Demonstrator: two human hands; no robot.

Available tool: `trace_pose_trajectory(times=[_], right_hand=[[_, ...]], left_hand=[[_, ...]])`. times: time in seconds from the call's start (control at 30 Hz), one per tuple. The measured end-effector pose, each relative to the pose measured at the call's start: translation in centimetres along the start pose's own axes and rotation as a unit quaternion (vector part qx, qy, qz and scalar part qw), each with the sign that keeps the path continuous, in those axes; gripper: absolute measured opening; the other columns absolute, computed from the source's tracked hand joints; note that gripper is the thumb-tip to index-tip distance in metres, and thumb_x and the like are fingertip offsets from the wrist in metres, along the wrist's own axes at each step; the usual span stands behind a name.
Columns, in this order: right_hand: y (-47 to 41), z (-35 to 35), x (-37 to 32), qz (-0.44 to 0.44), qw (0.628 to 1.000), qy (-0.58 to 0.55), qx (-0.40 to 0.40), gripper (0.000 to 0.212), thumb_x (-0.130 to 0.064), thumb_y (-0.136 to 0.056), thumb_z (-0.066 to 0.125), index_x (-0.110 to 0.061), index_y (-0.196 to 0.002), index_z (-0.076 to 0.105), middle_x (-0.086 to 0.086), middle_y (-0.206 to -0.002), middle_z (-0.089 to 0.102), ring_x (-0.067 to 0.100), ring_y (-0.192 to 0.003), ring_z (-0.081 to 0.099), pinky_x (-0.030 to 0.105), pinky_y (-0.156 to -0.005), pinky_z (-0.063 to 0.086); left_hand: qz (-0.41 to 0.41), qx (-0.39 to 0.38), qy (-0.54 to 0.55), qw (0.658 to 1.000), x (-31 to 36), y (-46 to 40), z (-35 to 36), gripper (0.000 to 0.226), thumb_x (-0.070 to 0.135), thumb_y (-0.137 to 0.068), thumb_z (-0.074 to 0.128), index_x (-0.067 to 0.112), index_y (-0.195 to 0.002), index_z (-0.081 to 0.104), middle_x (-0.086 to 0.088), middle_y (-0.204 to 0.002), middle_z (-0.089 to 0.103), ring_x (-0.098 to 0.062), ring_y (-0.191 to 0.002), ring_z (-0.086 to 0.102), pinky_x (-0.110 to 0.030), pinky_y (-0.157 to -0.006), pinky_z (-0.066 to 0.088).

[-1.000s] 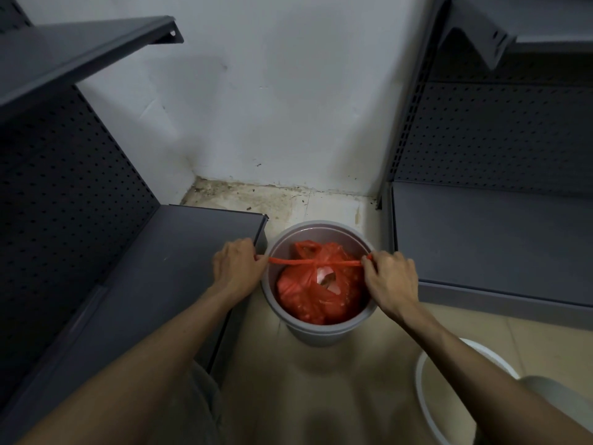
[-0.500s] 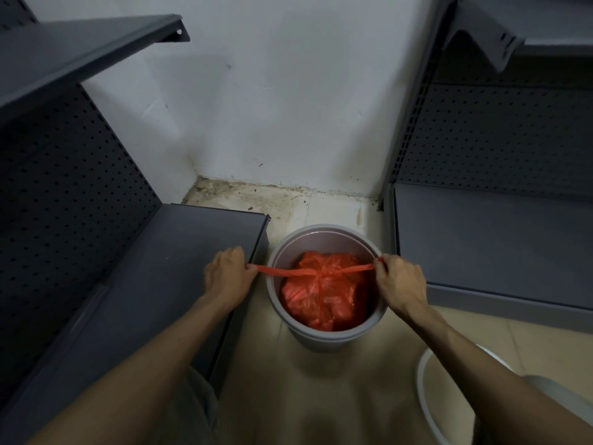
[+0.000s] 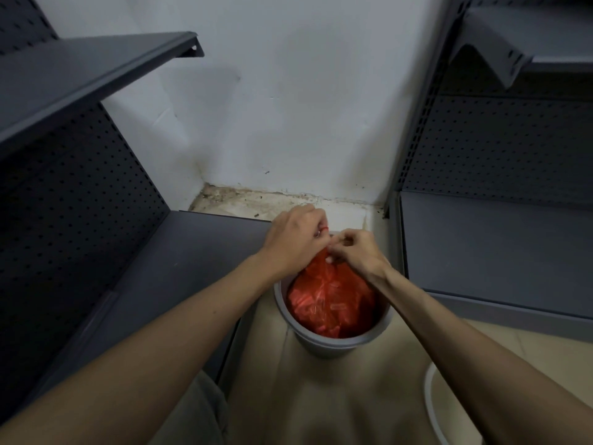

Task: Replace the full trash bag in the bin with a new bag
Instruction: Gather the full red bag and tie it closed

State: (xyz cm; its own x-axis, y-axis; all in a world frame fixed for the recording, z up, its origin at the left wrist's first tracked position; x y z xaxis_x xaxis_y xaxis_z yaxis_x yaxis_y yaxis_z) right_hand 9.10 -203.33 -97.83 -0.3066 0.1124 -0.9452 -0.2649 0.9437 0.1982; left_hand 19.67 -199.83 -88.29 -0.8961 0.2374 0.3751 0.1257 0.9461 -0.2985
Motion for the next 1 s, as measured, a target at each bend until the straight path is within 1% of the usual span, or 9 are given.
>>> trace_pose_trajectory(times=[0.1,0.23,0.33,0.47,0.57,0.67,0.8,0.9,1.0], right_hand=[[0.5,0.2,-0.4,-0.031,0.995,0.086,-0.028,0.012,0.017,-0.079,0.053,0.01,-0.08,0.064,0.016,-0.072,0.058,0.019,-0.064,0.054,0.034,-0.065,0.047],[0.9,0.2,-0.3,-0.041,0.991,0.115,-0.054,0.004,0.011,-0.075,0.059,0.015,-0.077,0.06,0.013,-0.068,0.053,0.019,-0.061,0.047,0.032,-0.058,0.039],[1.0,0.6,0.1,-0.039,0.993,0.084,-0.072,0.021,-0.009,-0.08,0.073,0.01,-0.081,0.065,0.014,-0.069,0.059,0.02,-0.062,0.054,0.033,-0.062,0.044],[1.1,0.6,0.4,-0.044,0.995,0.038,-0.082,0.017,-0.012,-0.091,0.064,-0.007,-0.076,0.069,0.021,-0.064,0.065,0.031,-0.061,0.06,0.036,-0.067,0.047],[1.1,0.2,0.8,-0.035,0.996,0.03,-0.08,0.016,-0.011,-0.094,0.059,-0.005,-0.082,0.068,0.022,-0.067,0.068,0.031,-0.062,0.064,0.031,-0.065,0.05],[1.3,-0.2,1.0,-0.03,0.997,0.023,-0.071,0.025,-0.013,-0.097,0.054,0.005,-0.086,0.068,0.021,-0.068,0.069,0.037,-0.068,0.066,0.034,-0.068,0.054],[1.8,-0.6,1.1,-0.036,0.997,0.006,-0.06,0.032,-0.016,-0.098,0.053,0.011,-0.089,0.068,0.031,-0.078,0.069,0.046,-0.079,0.067,0.046,-0.085,0.053],[1.9,-0.6,1.5,-0.032,0.998,0.004,-0.061,0.029,-0.016,-0.097,0.055,0.009,-0.09,0.069,0.032,-0.078,0.069,0.039,-0.075,0.066,0.047,-0.083,0.053],[2.2,-0.8,1.7,-0.043,0.996,0.032,-0.066,0.024,-0.017,-0.094,0.061,-0.002,-0.079,0.072,0.024,-0.075,0.07,0.026,-0.073,0.066,0.038,-0.077,0.053]], left_hand=[[0.026,-0.017,-0.019,0.999,1.4,-0.9,0.9,0.011,0.023,-0.088,0.057,0.015,-0.088,0.064,0.0,-0.087,0.06,-0.022,-0.089,0.055,-0.036,-0.079,0.042],[0.04,-0.029,-0.036,0.998,2.3,-1.8,1.5,0.013,0.023,-0.09,0.055,0.015,-0.092,0.065,-0.001,-0.092,0.062,-0.022,-0.093,0.056,-0.036,-0.082,0.041],[0.037,-0.048,-0.026,0.998,2.4,-2.0,2.0,0.013,0.025,-0.091,0.055,0.017,-0.093,0.065,0.0,-0.094,0.062,-0.022,-0.095,0.055,-0.037,-0.081,0.043],[-0.026,-0.073,0.065,0.995,0.5,-1.3,3.0,0.012,0.03,-0.086,0.058,0.024,-0.094,0.065,0.007,-0.089,0.061,-0.017,-0.085,0.058,-0.038,-0.075,0.049],[-0.118,-0.099,0.167,0.974,-2.5,0.4,5.0,0.029,0.03,-0.077,0.058,0.026,-0.105,0.061,0.008,-0.09,0.063,-0.015,-0.086,0.061,-0.043,-0.077,0.055],[-0.138,-0.144,0.187,0.962,-4.1,2.4,7.8,0.027,0.026,-0.074,0.065,0.023,-0.101,0.063,0.005,-0.094,0.063,-0.014,-0.09,0.061,-0.045,-0.082,0.055],[-0.156,-0.161,0.215,0.951,-4.9,4.1,11.0,0.021,0.024,-0.073,0.077,0.036,-0.084,0.063,0.017,-0.084,0.063,0.001,-0.082,0.06,-0.024,-0.074,0.047],[-0.163,-0.141,0.202,0.955,-5.6,3.9,11.9,0.016,0.024,-0.081,0.073,0.036,-0.075,0.063,0.019,-0.076,0.06,-0.002,-0.076,0.058,-0.016,-0.065,0.037],[-0.159,-0.136,0.2,0.957,-6.1,3.3,12.0,0.005,0.025,-0.087,0.068,0.024,-0.087,0.073,0.007,-0.088,0.067,-0.015,-0.087,0.062,-0.031,-0.078,0.048]])
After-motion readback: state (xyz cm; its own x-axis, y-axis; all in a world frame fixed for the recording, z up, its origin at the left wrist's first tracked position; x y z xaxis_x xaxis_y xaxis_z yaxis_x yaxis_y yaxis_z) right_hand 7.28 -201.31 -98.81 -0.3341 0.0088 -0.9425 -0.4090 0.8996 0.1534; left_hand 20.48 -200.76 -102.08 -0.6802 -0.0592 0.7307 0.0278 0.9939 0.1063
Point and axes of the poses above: each hand's wrist, its own y-axis away from the middle knuckle, its own z-axis out of the palm, x = y × z, the point moved 10 cm from there along -y, towards the middle knuckle
